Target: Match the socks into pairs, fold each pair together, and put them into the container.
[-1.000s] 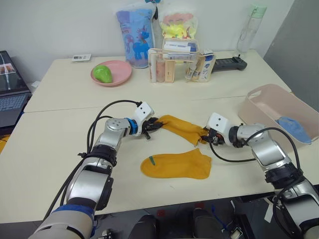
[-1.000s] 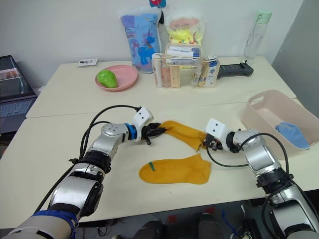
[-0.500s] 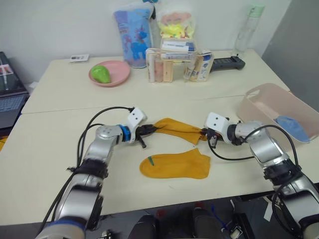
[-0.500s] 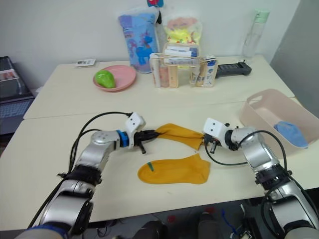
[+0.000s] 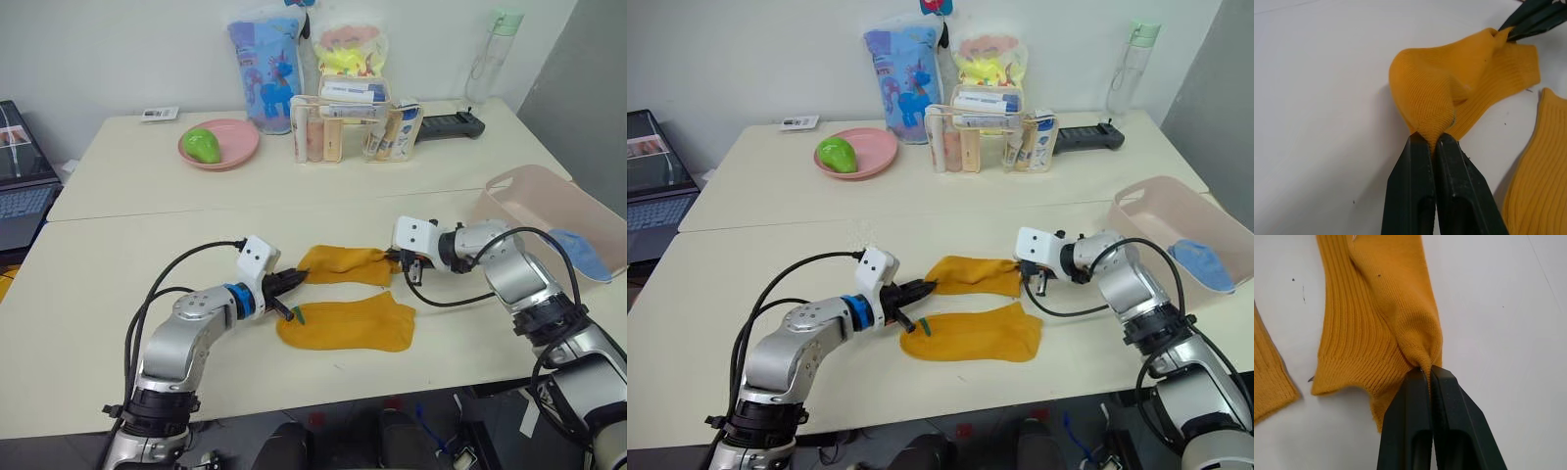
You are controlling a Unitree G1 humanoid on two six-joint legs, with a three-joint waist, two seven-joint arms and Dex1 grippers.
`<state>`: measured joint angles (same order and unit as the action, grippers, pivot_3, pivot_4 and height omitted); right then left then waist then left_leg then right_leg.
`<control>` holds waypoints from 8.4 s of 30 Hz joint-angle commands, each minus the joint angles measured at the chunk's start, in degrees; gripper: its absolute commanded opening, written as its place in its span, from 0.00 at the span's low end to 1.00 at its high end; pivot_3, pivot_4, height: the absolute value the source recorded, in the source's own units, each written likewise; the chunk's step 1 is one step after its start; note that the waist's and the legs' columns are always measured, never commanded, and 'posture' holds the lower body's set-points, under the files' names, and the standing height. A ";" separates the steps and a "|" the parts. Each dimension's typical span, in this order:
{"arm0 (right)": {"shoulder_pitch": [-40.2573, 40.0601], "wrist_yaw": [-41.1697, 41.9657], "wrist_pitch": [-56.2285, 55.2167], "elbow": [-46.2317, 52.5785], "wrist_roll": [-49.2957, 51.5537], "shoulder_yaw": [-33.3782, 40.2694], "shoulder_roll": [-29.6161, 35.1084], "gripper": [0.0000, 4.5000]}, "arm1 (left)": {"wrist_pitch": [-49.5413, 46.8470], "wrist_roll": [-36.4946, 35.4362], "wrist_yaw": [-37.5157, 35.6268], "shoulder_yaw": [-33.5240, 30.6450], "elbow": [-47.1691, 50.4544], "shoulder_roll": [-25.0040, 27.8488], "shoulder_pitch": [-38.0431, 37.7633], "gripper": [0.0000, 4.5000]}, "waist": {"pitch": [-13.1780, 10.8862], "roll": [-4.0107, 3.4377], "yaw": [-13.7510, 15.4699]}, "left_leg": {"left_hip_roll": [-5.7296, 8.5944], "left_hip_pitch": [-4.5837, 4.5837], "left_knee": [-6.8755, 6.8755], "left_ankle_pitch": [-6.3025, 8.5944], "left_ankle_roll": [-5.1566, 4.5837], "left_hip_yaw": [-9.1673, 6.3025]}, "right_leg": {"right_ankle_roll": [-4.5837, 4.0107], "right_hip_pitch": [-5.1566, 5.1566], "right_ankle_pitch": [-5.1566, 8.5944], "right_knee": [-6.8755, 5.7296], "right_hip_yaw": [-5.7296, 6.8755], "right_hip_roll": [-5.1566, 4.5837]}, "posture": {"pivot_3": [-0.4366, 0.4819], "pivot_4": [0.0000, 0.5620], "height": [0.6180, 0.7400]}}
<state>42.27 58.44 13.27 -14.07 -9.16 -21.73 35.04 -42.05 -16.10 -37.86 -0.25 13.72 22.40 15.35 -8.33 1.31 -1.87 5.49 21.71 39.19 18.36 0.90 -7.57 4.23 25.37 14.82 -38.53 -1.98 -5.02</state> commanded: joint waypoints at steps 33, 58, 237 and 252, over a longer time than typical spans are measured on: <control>-7.39 0.72 -27.66 -0.10 -2.26 1.86 3.27 0.63 | 75.51 23.62 -17.87 13.92 -45.20 12.94 16.72 0.65 | 0.00 -0.02 0.02 | 0.00 -0.15 -0.13 0.00 0.00 0.06 | 0.00 -0.07 0.00 0.05 0.05 0.02 | 0.48 0.27 1.00; -5.84 0.99 -38.50 -10.63 -4.61 0.04 4.15 0.50 | 81.65 21.26 -19.41 14.44 -51.79 11.14 19.64 0.00 | 0.01 -0.01 0.06 | 0.02 -0.19 -0.13 0.00 0.00 0.06 | 0.00 -0.08 0.00 0.00 0.06 0.03 | 0.48 0.27 1.00; -20.60 -4.68 40.04 34.03 42.69 18.36 12.21 0.62 | 10.51 -0.38 -30.52 13.90 -9.10 20.55 8.79 0.00 | -0.04 -0.04 0.54 | -0.06 -0.02 -0.19 0.02 -0.04 -0.17 | -0.06 -0.20 -0.06 0.38 0.24 0.00 | 0.48 0.27 1.00; -20.88 -1.66 35.18 37.48 44.53 19.55 12.49 0.62 | 15.31 -4.83 -33.68 5.29 -10.72 22.03 8.69 0.72 | -0.04 -0.04 0.52 | -0.07 -0.02 -0.19 0.02 -0.04 -0.18 | -0.06 -0.19 -0.06 0.38 0.26 0.00 | 0.48 0.27 1.00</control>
<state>21.01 56.16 50.11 20.82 34.99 -3.16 47.16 -28.71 -18.59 -70.46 7.91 2.20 43.72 23.16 -8.36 1.27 -1.35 5.42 21.69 39.01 18.38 0.85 -7.75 4.17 25.18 14.76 -38.14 -1.71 -5.02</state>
